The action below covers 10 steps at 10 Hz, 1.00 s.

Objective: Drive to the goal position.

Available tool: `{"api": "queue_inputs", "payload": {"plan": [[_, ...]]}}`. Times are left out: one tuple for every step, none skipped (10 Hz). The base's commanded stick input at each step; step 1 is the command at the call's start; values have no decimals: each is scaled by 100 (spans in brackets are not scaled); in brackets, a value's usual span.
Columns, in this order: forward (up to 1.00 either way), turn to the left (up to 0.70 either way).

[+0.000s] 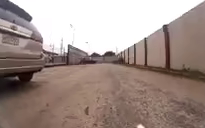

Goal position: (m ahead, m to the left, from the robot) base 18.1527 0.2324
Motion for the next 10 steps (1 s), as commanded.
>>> {"api": "queue_inputs", "payload": {"plan": [[70, 0], [70, 0], [70, 0], [70, 0], [70, 0], [70, 0], [70, 0], [70, 0], [70, 0], [70, 0]]}}
